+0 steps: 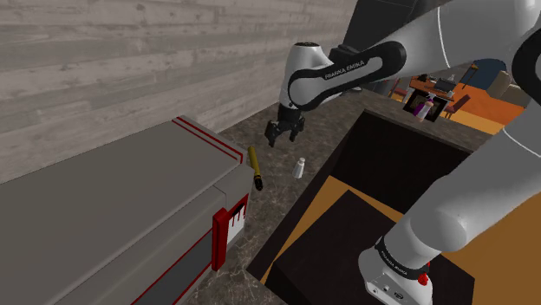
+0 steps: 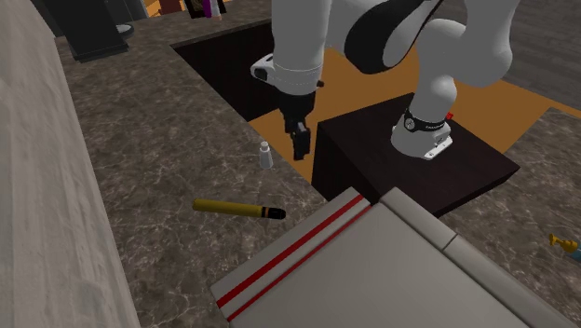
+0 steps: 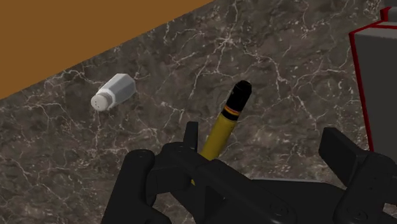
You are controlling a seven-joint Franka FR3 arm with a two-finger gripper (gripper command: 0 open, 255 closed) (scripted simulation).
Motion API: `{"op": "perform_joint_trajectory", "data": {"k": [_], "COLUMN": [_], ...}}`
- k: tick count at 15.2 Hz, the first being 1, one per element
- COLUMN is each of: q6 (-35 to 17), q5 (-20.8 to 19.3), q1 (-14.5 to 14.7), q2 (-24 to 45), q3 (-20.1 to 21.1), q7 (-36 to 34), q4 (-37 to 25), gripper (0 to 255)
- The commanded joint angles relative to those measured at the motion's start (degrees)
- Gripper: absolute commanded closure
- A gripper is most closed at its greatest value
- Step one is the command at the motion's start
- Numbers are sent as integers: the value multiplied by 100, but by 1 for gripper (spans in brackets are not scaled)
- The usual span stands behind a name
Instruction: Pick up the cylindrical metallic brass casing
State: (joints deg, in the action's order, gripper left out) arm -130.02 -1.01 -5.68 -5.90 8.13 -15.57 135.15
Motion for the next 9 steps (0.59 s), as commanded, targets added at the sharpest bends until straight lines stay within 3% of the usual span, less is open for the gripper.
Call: {"op": "perform_joint_trajectory", "data": {"k": [1, 9], "q6": [-263, -1062], "q5": [-71, -320], "q1": [-35, -70], "q2": [468, 2237], "q3": [4, -173], "q7": [-225, -963], "q4": [-192, -1094], "gripper": [0, 0]}}
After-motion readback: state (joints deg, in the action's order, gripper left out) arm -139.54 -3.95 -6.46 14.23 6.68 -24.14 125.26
